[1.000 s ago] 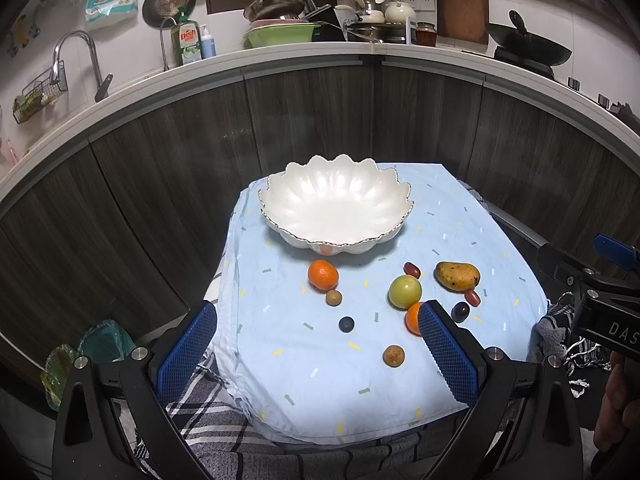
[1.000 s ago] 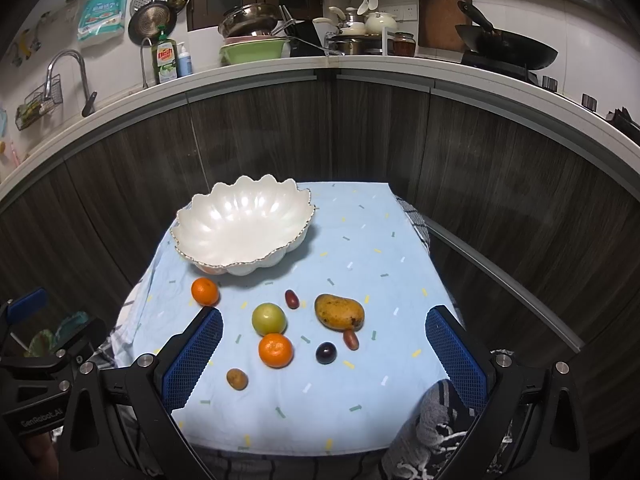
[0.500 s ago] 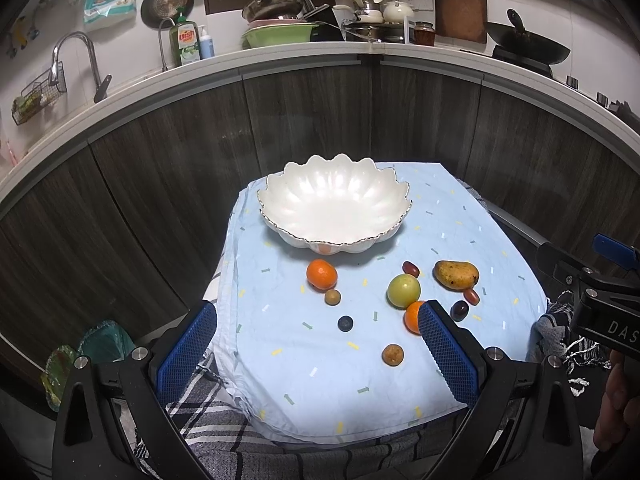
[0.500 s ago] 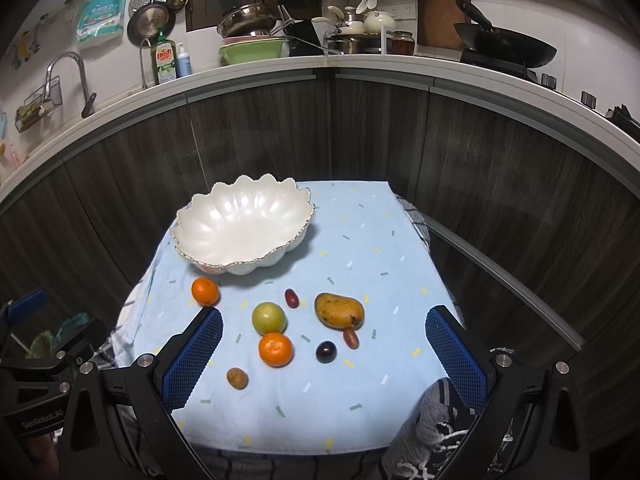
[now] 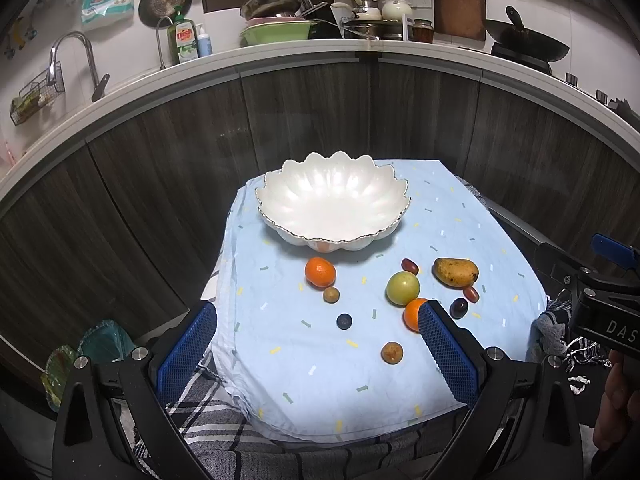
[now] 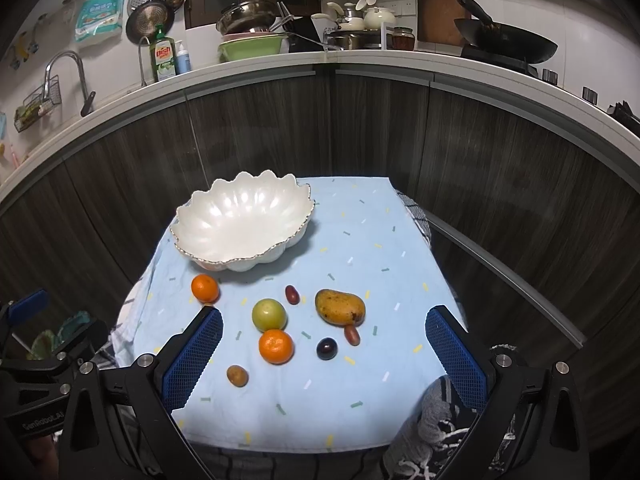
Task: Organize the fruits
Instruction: 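Reach the left tool to the small brown fruit while the right tool reaches the dark plum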
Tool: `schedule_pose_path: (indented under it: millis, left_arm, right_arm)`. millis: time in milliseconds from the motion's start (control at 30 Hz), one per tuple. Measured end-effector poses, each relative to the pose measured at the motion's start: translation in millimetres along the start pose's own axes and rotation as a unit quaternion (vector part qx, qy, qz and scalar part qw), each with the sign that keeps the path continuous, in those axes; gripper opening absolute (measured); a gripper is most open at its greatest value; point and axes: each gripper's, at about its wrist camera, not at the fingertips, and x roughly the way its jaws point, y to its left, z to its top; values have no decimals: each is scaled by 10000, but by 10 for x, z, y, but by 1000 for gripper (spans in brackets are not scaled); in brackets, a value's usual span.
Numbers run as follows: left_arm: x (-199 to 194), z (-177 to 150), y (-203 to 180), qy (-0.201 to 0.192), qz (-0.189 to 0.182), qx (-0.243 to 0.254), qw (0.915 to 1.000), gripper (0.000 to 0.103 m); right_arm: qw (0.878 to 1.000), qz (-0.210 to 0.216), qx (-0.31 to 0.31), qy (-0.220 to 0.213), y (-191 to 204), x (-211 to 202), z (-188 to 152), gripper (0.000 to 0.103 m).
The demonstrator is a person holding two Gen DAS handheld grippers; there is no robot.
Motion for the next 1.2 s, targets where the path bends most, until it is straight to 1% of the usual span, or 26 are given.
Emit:
schedule_pose_path:
  millis: [433,900,1200]
  left_arm:
    - [43,-5,-9,25,-21,57,10000,102]
    - [237,31,-73,191,-62,262,9995,102]
    - [358,45,-152,180,-80,458,9988,102]
  right_arm:
    - [10000,7,10,39,-9,31,-7,103]
    - [9996,-119,-7,241,-69,222,2,103]
    - [9995,-103,-68,304,-123,381,-24,103]
